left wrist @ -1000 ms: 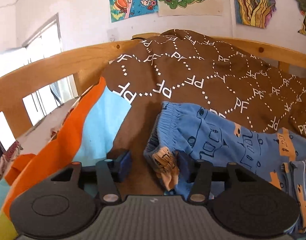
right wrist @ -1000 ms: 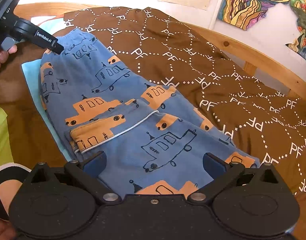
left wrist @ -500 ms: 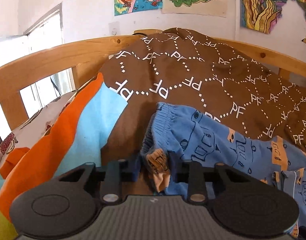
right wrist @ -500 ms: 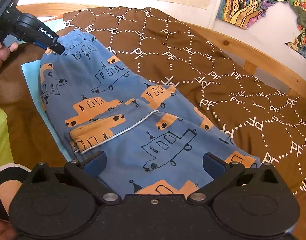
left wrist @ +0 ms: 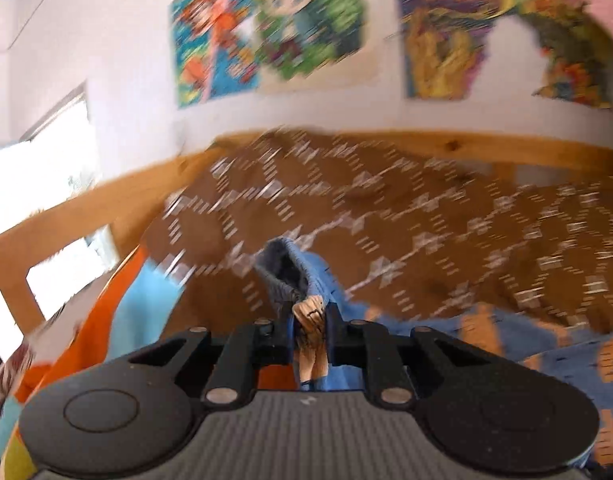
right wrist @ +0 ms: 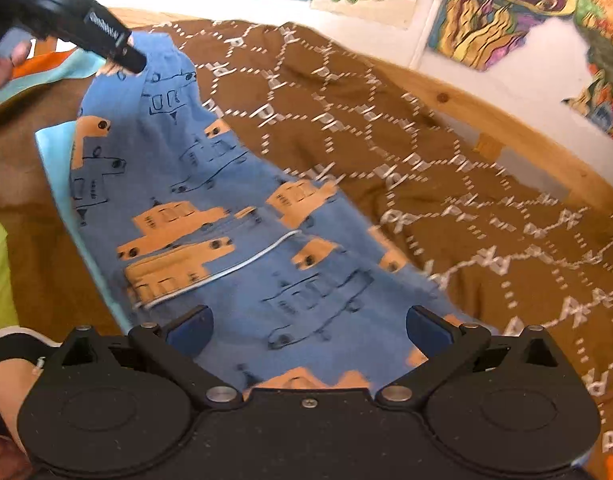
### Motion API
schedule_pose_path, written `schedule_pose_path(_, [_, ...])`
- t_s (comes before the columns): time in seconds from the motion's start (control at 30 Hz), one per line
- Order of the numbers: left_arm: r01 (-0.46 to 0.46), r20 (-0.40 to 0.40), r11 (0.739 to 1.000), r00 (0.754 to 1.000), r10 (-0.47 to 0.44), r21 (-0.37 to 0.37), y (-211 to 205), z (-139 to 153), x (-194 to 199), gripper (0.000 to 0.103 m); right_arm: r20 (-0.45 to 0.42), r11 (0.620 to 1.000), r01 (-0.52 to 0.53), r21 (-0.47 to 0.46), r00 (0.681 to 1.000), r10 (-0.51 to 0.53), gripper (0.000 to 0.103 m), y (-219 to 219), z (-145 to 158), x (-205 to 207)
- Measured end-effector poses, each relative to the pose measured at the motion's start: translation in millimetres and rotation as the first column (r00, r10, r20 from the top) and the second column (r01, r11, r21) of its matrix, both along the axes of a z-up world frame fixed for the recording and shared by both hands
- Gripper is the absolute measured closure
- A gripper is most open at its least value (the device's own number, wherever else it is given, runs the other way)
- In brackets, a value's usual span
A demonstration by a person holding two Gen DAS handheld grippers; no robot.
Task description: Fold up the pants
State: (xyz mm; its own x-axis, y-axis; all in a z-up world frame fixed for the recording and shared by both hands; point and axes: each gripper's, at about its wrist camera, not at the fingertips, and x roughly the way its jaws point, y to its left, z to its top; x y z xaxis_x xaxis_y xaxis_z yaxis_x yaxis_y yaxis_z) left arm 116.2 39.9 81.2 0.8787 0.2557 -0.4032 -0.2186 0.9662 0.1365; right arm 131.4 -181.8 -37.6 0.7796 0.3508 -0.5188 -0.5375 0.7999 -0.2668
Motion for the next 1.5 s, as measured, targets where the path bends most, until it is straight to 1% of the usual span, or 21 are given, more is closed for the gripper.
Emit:
schedule_pose_path(0.07, [0.055, 0.022, 0.998, 0.998, -0.055, 0.008, -16.1, 8.6, -3.5, 0.087, 0.043, 1.0, 0.018, -0.007, 0.999, -0.018, 0.001, -8.2, 6.1, 1.3])
schedule_pose_path(0.17, [0.149, 0.044, 0.989, 0.988, -0.15, 0.028, -44.6, 18.9, -8.3, 0.087, 0.106, 0.998, 0.066, -0.012, 0.992, -0.064, 0.001, -26.6, 18.3, 6.3])
schedule_pose_path(0.3, [0.285, 0.049, 0.957, 0.957, -0.288, 0.058, -85.5, 22.9, -10.2, 0.087, 0.122, 0.988, 0.147, 0.042, 0.981, -0.152, 0.001, -62.8, 34.0, 18.3])
schedule_pose_path(0.43, [0.426, 0.013, 0.901, 0.903, -0.429, 0.079, -128.6, 12.1, -6.2, 0.087, 0.093, 0.964, 0.244, 0.109, 0.963, -0.255, 0.001, -101.1, 44.1, 31.0])
schedule_pose_path(0.6, [0.564, -0.076, 0.818, 0.826, -0.559, 0.116, -178.2, -19.5, 4.5, 0.085, 0.051, 0.909, 0.376, 0.176, 0.919, -0.39, 0.001, -143.5, 46.8, 45.0])
schedule_pose_path(0.67, [0.606, -0.149, 0.784, 0.794, -0.589, 0.135, -193.2, -38.4, 12.8, 0.079, 0.02, 0.886, 0.417, 0.201, 0.903, -0.43, 0.001, -157.2, 45.2, 49.4])
schedule_pose_path(0.7, [0.629, -0.181, 0.764, 0.776, -0.604, 0.144, -197.3, -47.1, 14.2, 0.071, 0.0, 0.874, 0.437, 0.214, 0.894, -0.447, 0.001, -163.1, 44.0, 51.4])
schedule_pose_path(0.77, [0.668, -0.222, 0.728, 0.741, -0.633, 0.155, -201.5, -60.9, 10.6, 0.068, -0.045, 0.851, 0.468, 0.238, 0.881, -0.472, 0.001, -171.4, 41.0, 54.7])
schedule_pose_path(0.8, [0.682, -0.229, 0.712, 0.729, -0.645, 0.166, -203.4, -65.5, 5.6, 0.067, -0.067, 0.843, 0.476, 0.25, 0.877, -0.475, 0.001, -173.5, 39.8, 56.3])
schedule_pose_path(0.83, [0.69, -0.234, 0.699, 0.723, -0.65, 0.187, -203.3, -70.2, 0.1, 0.062, -0.088, 0.837, 0.479, 0.264, 0.877, -0.473, 0.001, -174.8, 38.7, 56.5])
schedule_pose_path(0.87, [0.691, -0.24, 0.692, 0.723, -0.648, 0.209, -202.9, -74.2, -3.4, 0.06, -0.105, 0.835, 0.475, 0.277, 0.879, -0.466, 0.001, -175.3, 37.5, 56.6])
schedule_pose_path(0.97, [0.684, -0.274, 0.692, 0.728, -0.628, 0.232, -197.6, -83.9, -7.8, 0.059, -0.135, 0.846, 0.442, 0.3, 0.897, -0.421, 0.001, -170.9, 35.9, 56.4])
schedule_pose_path(1.07, [0.689, -0.314, 0.695, 0.719, -0.62, 0.205, -191.9, -92.1, -7.0, 0.059, -0.181, 0.852, 0.377, 0.363, 0.926, -0.332, 0.001, -163.6, 37.1, 54.6])
schedule_pose_path(1.17, [0.69, -0.341, 0.703, 0.712, -0.614, 0.173, -190.2, -95.9, -2.9, 0.059, -0.257, 0.821, 0.326, 0.469, 0.94, -0.226, 0.003, -157.8, 33.2, 53.9])
schedule_pose_path(1.23, [0.688, -0.349, 0.71, 0.708, -0.613, 0.149, -188.4, -96.0, -0.7, 0.06, -0.316, 0.793, 0.311, 0.524, 0.936, -0.158, 0.016, -152.2, 27.1, 55.9])
schedule_pose_path(1.27, [0.688, -0.351, 0.712, 0.707, -0.614, 0.14, -187.8, -96.0, -0.1, 0.061, -0.338, 0.785, 0.306, 0.538, 0.932, -0.132, 0.019, -148.6, 23.2, 58.1])
schedule_pose_path(1.33, [0.693, -0.356, 0.711, 0.698, -0.622, 0.118, -186.6, -95.7, 1.5, 0.068, -0.361, 0.786, 0.3, 0.541, 0.927, -0.105, 0.034, -141.8, 16.7, 61.1])
schedule_pose_path(1.37, [0.695, -0.356, 0.71, 0.695, -0.624, 0.111, -185.8, -95.9, 1.8, 0.069, -0.365, 0.791, 0.297, 0.535, 0.926, -0.101, 0.037, -139.2, 14.9, 62.2])
schedule_pose_path(1.43, [0.697, -0.358, 0.71, 0.691, -0.628, 0.1, -184.2, -96.3, 2.4, 0.071, -0.364, 0.797, 0.289, 0.53, 0.927, -0.093, 0.048, -136.2, 13.9, 65.4])
schedule_pose_path(1.47, [0.697, -0.359, 0.711, 0.689, -0.63, 0.091, -183.4, -96.2, 3.1, 0.072, -0.366, 0.795, 0.288, 0.534, 0.926, -0.09, 0.05, -135.1, 13.2, 66.7])
schedule_pose_path(1.5, [0.697, -0.36, 0.712, 0.687, -0.631, 0.081, -182.5, -96.1, 3.4, 0.073, -0.375, 0.791, 0.292, 0.537, 0.923, -0.086, 0.056, -134.7, 11.8, 68.6])
